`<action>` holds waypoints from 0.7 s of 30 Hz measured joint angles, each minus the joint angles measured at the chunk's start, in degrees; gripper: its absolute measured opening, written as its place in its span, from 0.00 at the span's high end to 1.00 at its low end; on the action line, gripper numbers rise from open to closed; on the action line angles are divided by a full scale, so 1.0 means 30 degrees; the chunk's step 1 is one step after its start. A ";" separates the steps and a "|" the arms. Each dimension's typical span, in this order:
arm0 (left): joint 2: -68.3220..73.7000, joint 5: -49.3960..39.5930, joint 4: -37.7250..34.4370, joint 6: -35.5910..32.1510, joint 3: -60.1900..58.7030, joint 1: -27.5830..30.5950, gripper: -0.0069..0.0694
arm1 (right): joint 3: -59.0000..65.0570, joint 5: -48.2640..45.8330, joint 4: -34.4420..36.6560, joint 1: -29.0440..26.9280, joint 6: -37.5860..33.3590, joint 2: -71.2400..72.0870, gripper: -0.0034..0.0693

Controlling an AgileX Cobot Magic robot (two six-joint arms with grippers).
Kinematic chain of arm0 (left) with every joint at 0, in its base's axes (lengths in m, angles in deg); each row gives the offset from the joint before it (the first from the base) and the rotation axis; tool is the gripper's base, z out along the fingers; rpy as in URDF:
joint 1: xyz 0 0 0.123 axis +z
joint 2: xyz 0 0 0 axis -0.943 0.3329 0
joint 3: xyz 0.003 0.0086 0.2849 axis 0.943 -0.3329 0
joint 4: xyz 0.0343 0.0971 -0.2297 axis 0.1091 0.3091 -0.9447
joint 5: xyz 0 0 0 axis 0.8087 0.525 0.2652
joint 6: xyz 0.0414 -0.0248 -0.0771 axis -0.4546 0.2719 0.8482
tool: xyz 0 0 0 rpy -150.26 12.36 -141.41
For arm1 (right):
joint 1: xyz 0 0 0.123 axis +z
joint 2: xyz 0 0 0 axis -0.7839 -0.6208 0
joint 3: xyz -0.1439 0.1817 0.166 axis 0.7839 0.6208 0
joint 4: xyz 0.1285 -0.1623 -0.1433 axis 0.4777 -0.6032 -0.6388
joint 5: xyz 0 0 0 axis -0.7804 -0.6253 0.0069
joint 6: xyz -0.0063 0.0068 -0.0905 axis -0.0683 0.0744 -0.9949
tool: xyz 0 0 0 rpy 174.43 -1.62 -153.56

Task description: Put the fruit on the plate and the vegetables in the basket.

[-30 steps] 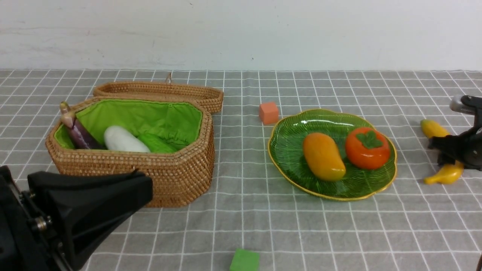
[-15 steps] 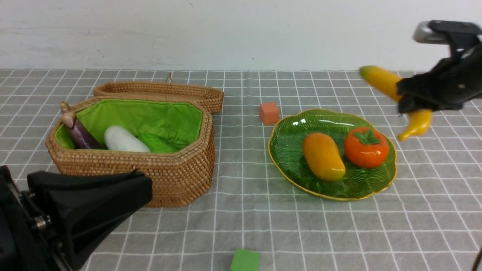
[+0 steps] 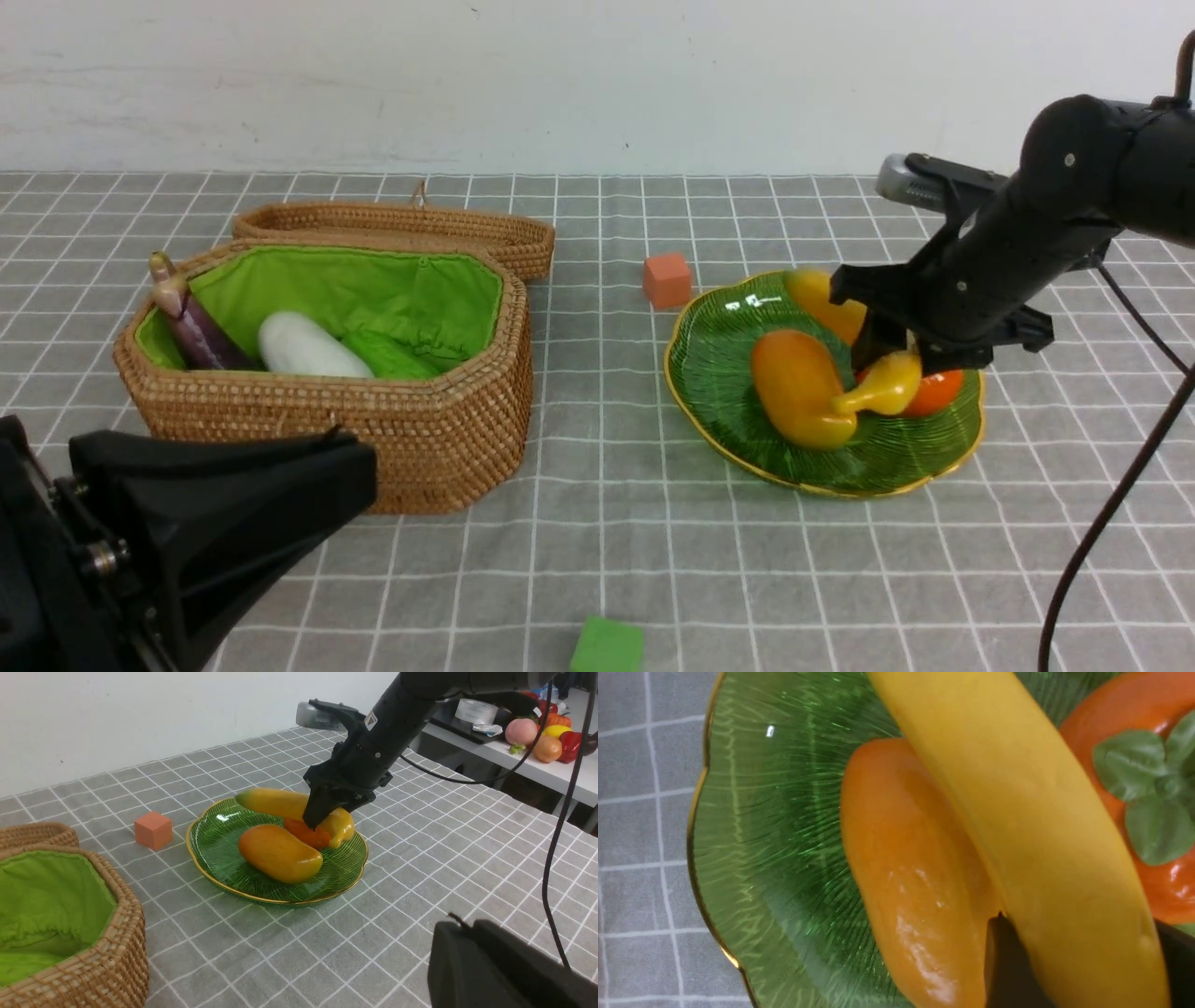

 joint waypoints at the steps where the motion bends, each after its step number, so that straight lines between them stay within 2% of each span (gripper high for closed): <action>1: 0.0000 0.0000 0.0000 0.0000 0.0000 0.0000 0.87 | 0.0000 -0.0021 0.0000 0.0000 0.0018 0.0000 0.48; 3: 0.0000 0.0000 0.0000 0.0000 0.0000 0.0000 0.87 | 0.0000 -0.0021 0.0000 0.0000 0.0053 0.0000 0.43; 4: 0.0000 0.0000 0.0000 0.0000 0.0000 0.0000 0.87 | 0.0000 -0.0021 0.0148 0.0000 0.0078 0.0000 0.33; 5: 0.0000 0.0000 0.0000 0.0000 0.0000 0.0000 0.87 | 0.0000 -0.0021 0.0190 0.0000 0.0078 0.0000 0.32; 7: 0.0000 0.0000 0.0000 0.0000 0.0000 0.0000 0.87 | 0.0000 -0.0111 0.0333 0.0000 0.0078 0.0019 0.22; 8: 0.0000 0.0000 0.0000 0.0000 0.0000 0.0000 0.87 | 0.0000 -0.0418 0.0378 0.0000 0.0004 0.0235 0.13; 12: 0.0000 0.0000 0.0000 -0.0017 0.0000 0.0000 0.87 | 0.0000 -0.1171 0.0378 0.0000 -0.0729 0.1310 0.09; 14: 0.0000 0.0000 0.0215 -0.0017 0.0000 0.0000 0.86 | 0.0020 -0.1757 0.0355 0.0000 -0.1434 0.2678 0.14; 15: 0.0000 0.0000 0.0551 -0.0017 0.0000 0.0000 0.86 | 0.0113 -0.2609 0.0148 0.0000 -0.1861 0.4075 0.22; 16: -0.0024 0.0000 0.0578 -0.0017 0.0000 0.0000 0.86 | 0.0116 -0.2712 0.0100 0.0000 -0.1894 0.4447 0.25; 18: -0.0311 -0.0085 0.0729 0.0215 -0.0030 0.0000 0.86 | 0.0450 -0.3735 -0.0460 0.0000 -0.2071 0.6445 0.40; 19: -0.0871 -0.0102 0.0795 0.0593 -0.0365 0.0000 0.86 | 0.1189 -0.4587 -0.1084 0.0000 -0.2071 0.8198 0.54; 20: -0.0962 -0.0102 0.0795 0.0642 -0.0428 0.0000 0.86 | 0.1189 -0.4587 -0.1084 0.0000 -0.2071 0.8425 0.56; 21: -0.1593 -0.0075 0.0813 0.1023 -0.0956 0.0000 0.86 | 0.1964 -0.5030 -0.1473 0.0000 -0.2071 0.9830 0.66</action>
